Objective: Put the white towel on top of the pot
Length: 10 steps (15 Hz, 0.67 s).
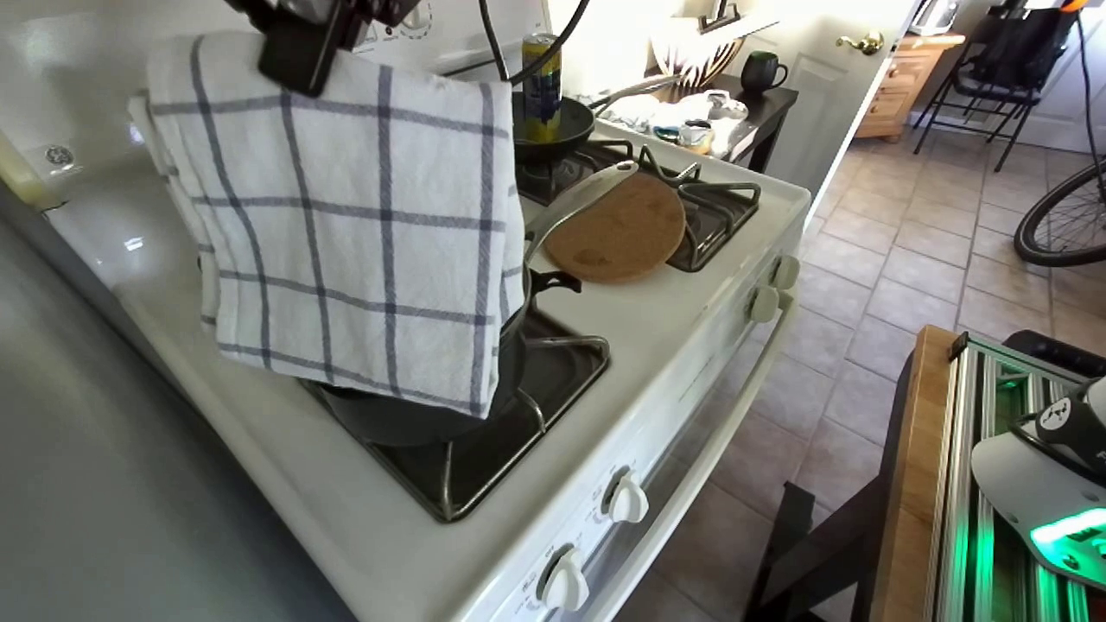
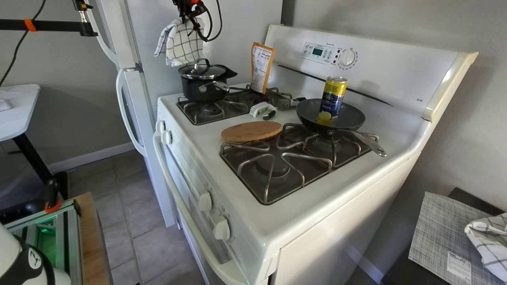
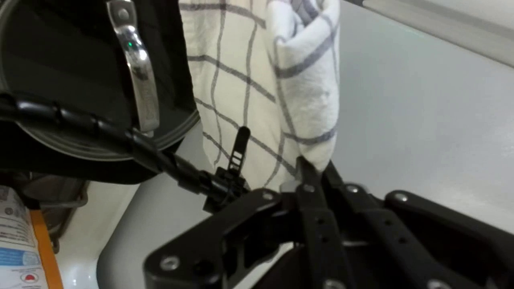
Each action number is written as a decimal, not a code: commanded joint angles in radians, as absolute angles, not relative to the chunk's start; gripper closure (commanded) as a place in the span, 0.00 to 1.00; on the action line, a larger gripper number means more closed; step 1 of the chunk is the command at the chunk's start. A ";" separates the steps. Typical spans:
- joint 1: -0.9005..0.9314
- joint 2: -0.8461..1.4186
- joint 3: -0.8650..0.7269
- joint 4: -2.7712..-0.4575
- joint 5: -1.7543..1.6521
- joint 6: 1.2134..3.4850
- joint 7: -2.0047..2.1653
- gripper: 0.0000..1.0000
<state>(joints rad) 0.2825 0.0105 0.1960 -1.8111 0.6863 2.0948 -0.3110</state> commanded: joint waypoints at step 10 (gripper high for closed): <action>0.211 0.044 0.193 -1.841 0.366 2.095 -0.140 0.99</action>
<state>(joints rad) 0.2100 0.0455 0.1868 -1.8354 0.5016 2.0898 -0.2074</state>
